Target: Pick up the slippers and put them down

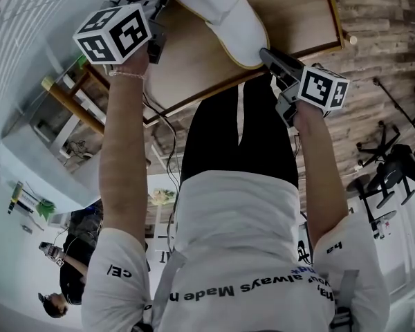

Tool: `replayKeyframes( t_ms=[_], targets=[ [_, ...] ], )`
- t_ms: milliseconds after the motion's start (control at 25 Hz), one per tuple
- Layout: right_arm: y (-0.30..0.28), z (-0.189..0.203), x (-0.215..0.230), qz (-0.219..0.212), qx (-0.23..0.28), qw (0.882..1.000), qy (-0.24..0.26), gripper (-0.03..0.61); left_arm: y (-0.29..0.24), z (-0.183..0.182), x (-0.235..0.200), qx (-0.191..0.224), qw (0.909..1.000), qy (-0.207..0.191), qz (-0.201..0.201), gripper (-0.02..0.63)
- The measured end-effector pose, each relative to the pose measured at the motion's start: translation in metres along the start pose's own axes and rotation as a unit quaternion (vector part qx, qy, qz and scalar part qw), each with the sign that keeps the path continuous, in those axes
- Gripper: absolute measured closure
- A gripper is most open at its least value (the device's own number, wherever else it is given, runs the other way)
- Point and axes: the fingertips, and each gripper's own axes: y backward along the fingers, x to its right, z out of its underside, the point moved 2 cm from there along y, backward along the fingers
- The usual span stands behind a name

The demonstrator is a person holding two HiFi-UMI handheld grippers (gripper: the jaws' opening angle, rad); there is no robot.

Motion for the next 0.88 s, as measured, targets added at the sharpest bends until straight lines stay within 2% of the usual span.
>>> replayKeyframes(
  t_ms=[360,680,880],
  targets=[
    [0.014,-0.014,-0.002,-0.001,0.015,1.0,0.005,0.529,0.009,-0.006,0.007,0.0,1.0,-0.003,-0.004,0.577],
    [0.034,-0.028,-0.024,-0.003,0.02,1.0,0.024,0.53,0.027,-0.031,0.031,-0.001,0.9985,-0.054,-0.01,0.577],
    [0.055,-0.036,-0.04,-0.011,0.023,0.999,0.03,0.532,0.045,-0.049,0.05,0.001,0.9974,-0.071,-0.008,0.577]
  ],
)
